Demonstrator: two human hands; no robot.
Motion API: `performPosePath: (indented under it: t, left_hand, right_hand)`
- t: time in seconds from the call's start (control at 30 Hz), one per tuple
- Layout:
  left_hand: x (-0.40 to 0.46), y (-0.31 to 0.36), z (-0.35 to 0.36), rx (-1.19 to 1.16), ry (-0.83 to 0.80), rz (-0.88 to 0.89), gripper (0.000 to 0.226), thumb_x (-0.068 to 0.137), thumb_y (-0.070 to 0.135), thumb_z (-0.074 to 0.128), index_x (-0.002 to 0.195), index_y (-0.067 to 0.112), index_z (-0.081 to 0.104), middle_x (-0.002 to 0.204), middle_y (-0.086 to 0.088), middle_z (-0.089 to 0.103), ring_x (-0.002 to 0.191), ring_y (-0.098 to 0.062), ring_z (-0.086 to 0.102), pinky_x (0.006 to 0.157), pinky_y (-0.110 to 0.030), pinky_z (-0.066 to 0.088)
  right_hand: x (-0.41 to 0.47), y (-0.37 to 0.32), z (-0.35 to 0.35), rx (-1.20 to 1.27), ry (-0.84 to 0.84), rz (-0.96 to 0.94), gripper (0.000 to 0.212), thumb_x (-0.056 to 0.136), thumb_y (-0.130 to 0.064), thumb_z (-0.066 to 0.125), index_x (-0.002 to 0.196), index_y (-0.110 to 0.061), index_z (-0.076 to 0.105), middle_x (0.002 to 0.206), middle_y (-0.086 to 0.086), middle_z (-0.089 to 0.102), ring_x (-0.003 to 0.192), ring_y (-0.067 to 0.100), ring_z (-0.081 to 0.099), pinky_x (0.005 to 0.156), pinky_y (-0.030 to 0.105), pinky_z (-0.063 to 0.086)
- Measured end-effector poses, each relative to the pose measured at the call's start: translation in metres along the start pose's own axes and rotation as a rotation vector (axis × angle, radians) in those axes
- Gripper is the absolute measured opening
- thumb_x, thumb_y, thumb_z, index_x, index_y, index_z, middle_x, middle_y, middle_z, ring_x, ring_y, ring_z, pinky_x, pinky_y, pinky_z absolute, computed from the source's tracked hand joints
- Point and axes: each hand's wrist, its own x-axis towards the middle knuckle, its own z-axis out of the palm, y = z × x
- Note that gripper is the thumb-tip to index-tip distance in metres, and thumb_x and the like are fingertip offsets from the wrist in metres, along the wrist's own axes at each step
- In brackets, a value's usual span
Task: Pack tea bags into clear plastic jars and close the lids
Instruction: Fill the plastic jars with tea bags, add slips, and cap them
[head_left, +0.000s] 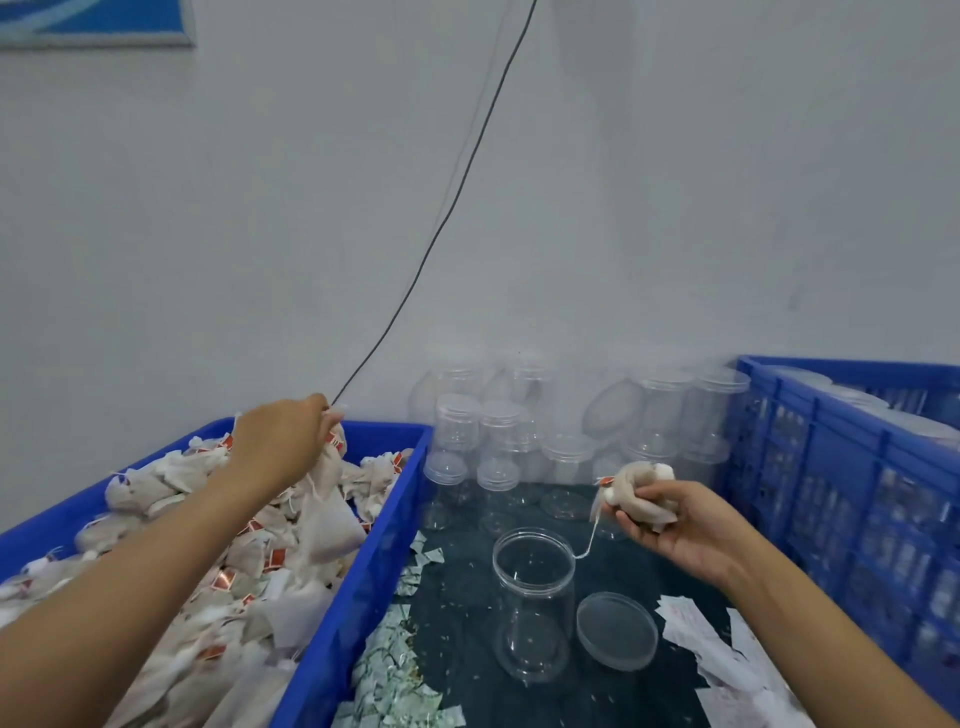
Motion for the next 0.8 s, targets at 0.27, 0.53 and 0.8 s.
performPosePath:
  t: [0.27,0.53,0.8]
  left_hand:
    - [-0.006,-0.021,-0.017,-0.665,-0.269,-0.321,0.026,0.090,0.042,0.063,0.084,0.018,0.072,0.070,0.001,0.066,0.064,-0.016,0.059,0.051,-0.027,0.036]
    - [-0.029,-0.044,-0.002,0.306,-0.148,0.222,0.029,0.100,0.050,0.035,0.088,0.029,0.051,0.070,0.011,0.051,0.065,-0.008,0.046,0.055,-0.022,0.031]
    - [-0.029,-0.063,0.012,-0.066,-0.236,-0.087,0.025,0.103,0.038,0.035,0.101,0.017,0.049,0.076,0.003,0.057,0.064,-0.012,0.046,0.053,-0.027,0.029]
  right_hand:
    - [-0.002,0.010,-0.021,0.058,0.055,-0.086,0.023,0.093,0.008,0.038,0.111,0.002,0.049,0.107,0.025,0.056,0.086,0.032,0.061,0.055,0.027,0.059]
    - [-0.004,0.019,-0.026,0.046,0.073,-0.103,0.018,0.092,0.008,0.041,0.102,-0.001,0.053,0.103,0.023,0.059,0.085,0.029,0.063,0.057,0.027,0.059]
    - [-0.004,0.026,-0.023,0.035,0.046,-0.094,0.018,0.093,0.007,0.041,0.104,0.001,0.054,0.104,0.023,0.060,0.086,0.028,0.063,0.057,0.028,0.059]
